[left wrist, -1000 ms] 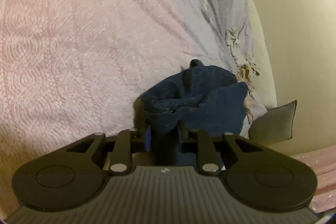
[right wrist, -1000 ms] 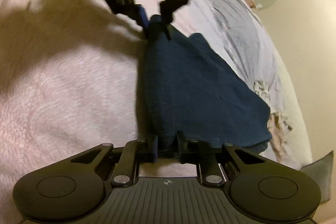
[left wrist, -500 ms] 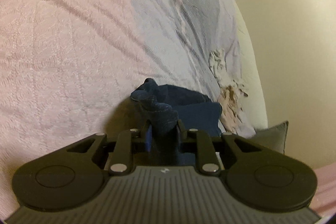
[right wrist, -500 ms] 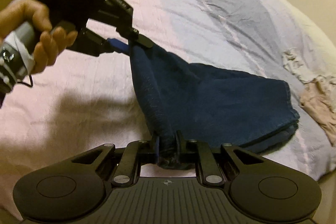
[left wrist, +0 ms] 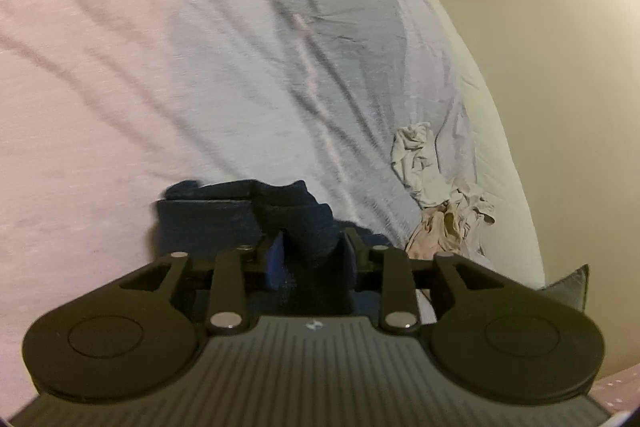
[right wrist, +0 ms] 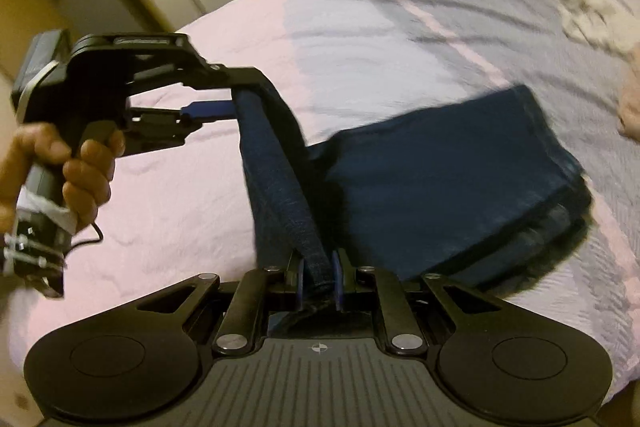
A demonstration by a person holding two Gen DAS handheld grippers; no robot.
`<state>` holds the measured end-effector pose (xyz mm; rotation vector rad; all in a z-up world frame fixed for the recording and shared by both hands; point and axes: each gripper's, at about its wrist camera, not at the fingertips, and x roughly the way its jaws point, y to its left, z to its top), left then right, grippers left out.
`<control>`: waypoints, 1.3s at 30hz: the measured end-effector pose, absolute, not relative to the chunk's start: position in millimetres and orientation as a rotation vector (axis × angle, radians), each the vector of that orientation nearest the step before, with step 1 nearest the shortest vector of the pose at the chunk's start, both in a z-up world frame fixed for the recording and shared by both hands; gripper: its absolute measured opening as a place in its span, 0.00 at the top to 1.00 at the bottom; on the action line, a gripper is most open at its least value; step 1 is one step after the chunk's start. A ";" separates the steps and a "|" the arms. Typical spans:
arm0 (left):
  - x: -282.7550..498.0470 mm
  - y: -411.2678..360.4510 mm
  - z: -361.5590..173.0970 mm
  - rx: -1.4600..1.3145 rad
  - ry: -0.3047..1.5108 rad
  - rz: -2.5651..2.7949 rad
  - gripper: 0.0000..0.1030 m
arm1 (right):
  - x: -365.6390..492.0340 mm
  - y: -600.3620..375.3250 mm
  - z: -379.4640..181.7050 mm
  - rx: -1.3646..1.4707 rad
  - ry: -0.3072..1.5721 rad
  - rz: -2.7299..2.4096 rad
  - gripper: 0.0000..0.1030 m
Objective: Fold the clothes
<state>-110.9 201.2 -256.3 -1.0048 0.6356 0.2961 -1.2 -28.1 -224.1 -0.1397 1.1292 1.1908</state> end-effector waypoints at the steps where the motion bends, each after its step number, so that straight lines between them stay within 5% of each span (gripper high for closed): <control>1: -99.9 194.6 -254.6 -0.987 0.633 0.299 0.77 | 12.3 -33.6 -228.3 -0.112 1.155 1.173 0.88; 10: -92.2 160.6 -270.7 -0.793 0.774 0.416 0.77 | 90.2 -55.2 -285.9 0.075 1.451 1.005 0.87; 19: -126.0 138.9 -303.5 -0.732 0.908 0.490 0.77 | 97.2 -54.3 -281.3 0.053 1.497 1.011 0.86; 23: -128.0 136.5 -313.2 -0.764 0.901 0.495 0.77 | 96.9 -59.8 -272.9 0.041 1.438 1.033 0.87; 31: -113.2 126.5 -286.4 -0.751 0.774 0.377 0.77 | 103.7 -80.1 -179.7 -0.077 1.013 1.149 0.91; 39: -77.8 102.2 -299.9 -0.669 0.785 0.315 0.76 | 155.3 -102.7 -233.0 -0.054 1.126 0.927 0.91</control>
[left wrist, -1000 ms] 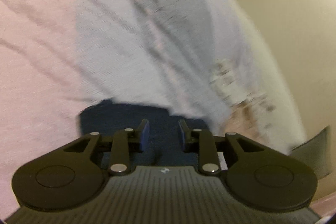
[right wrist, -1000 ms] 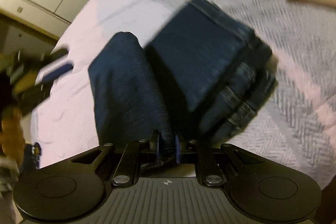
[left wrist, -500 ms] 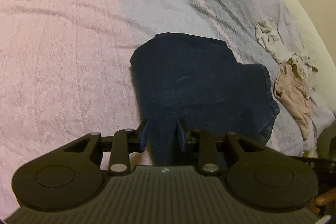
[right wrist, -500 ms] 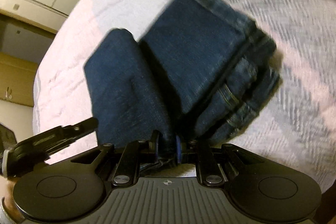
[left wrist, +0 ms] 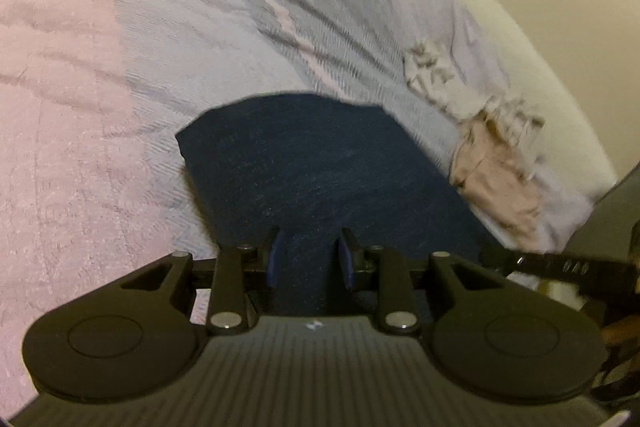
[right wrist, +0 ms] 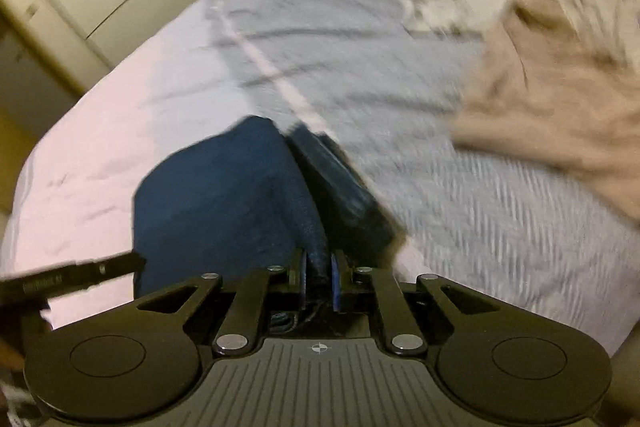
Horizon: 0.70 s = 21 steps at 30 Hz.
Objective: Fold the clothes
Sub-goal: 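Press the folded jeans flat with both grippers and open them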
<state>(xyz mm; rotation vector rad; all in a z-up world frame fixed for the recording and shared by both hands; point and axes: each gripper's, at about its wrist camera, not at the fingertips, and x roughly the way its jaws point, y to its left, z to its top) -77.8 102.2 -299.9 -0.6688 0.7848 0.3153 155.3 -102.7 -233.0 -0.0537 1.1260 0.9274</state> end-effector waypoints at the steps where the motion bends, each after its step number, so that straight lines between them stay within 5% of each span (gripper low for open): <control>1: -74.6 99.7 -300.0 -0.654 0.786 0.314 0.76 | 156.8 -103.6 -235.2 -0.056 1.121 0.917 0.91; 16: -46.2 82.6 -307.4 -0.571 0.808 0.272 0.79 | 168.2 -115.2 -244.6 -0.072 0.981 0.797 0.91; 21: -34.0 90.4 -322.6 -0.597 0.847 0.263 0.89 | 185.7 -103.6 -300.1 -0.078 1.124 0.737 0.90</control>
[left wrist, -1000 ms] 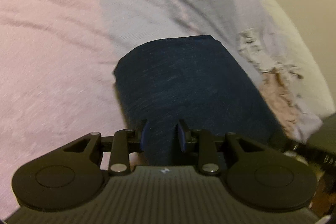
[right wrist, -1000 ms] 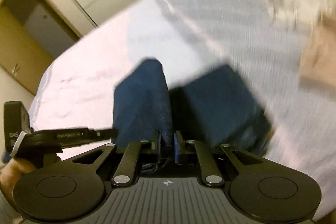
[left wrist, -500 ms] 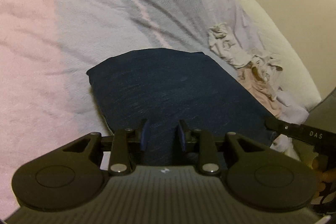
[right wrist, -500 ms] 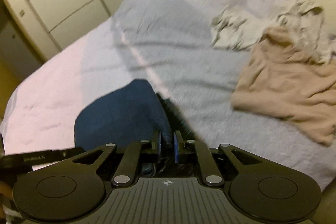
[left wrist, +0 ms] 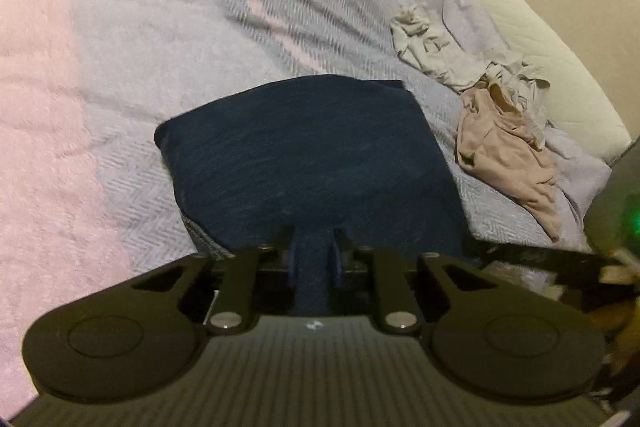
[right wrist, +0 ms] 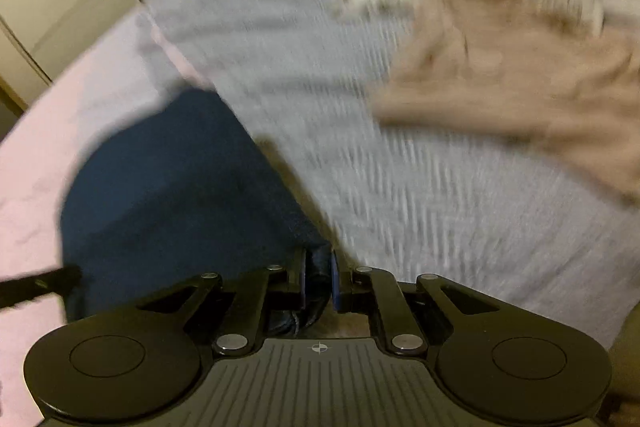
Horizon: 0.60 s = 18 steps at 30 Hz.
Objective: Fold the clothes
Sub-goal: 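Press the folded jeans flat with both grippers and open them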
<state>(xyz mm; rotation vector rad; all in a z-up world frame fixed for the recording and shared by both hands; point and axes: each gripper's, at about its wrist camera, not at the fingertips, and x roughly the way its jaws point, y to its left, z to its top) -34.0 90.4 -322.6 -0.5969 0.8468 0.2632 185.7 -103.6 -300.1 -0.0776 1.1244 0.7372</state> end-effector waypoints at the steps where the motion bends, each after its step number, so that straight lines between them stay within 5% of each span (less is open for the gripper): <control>1: -34.1 91.6 -320.4 -0.592 0.849 0.258 0.89 | 189.3 -102.5 -304.8 -0.063 1.143 0.724 0.89; 3: -36.4 93.3 -313.8 -0.576 0.853 0.247 0.88 | 195.3 -106.0 -300.2 -0.021 1.163 0.705 0.87; 7: -48.9 87.1 -306.8 -0.560 0.867 0.166 0.87 | 191.1 -129.3 -276.9 0.076 1.160 0.632 0.68; 12: -65.5 78.2 -298.9 -0.540 0.884 0.057 0.87 | 155.1 -143.3 -251.5 0.134 1.077 0.639 0.63; 18: -49.4 73.6 -322.4 -0.473 0.975 0.028 0.89 | 149.3 -122.3 -291.0 0.085 1.178 0.548 0.62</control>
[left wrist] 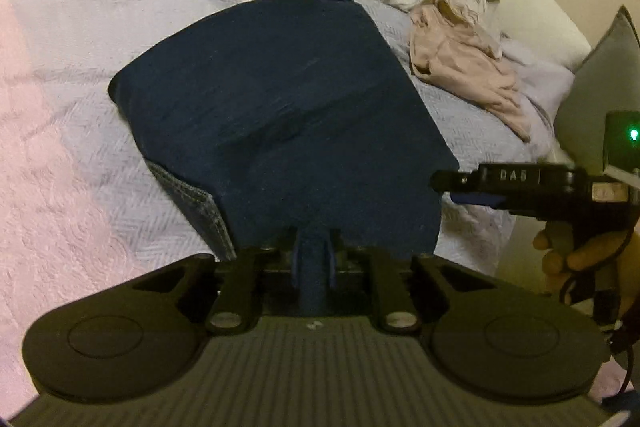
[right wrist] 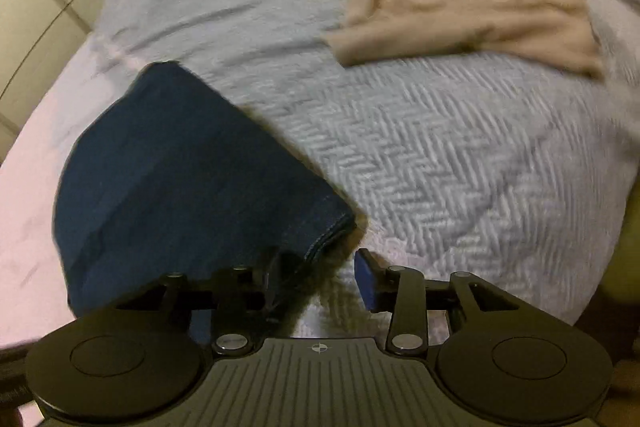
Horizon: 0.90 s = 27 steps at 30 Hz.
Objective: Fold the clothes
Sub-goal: 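Press the folded jeans flat with both grippers and open them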
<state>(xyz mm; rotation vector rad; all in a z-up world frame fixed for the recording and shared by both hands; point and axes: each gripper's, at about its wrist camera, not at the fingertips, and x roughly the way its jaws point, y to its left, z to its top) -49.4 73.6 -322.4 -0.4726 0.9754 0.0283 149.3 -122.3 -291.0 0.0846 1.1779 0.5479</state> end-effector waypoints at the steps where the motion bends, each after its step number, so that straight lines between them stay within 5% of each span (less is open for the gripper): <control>1: -51.1 78.3 -315.1 -0.456 0.966 0.015 0.89 | 148.3 -124.0 -285.7 0.099 1.173 0.530 0.62; 8: -35.7 116.5 -290.2 -0.330 0.904 -0.011 0.89 | 124.6 -119.8 -247.7 0.034 1.028 0.464 0.62; 16: 20.0 136.1 -308.7 -0.213 0.925 -0.057 0.90 | 145.2 -94.5 -295.9 0.020 1.062 0.428 0.62; 27: 98.3 138.5 -302.4 -0.152 0.884 -0.215 0.92 | 156.7 -105.5 -272.1 0.146 1.069 0.343 0.62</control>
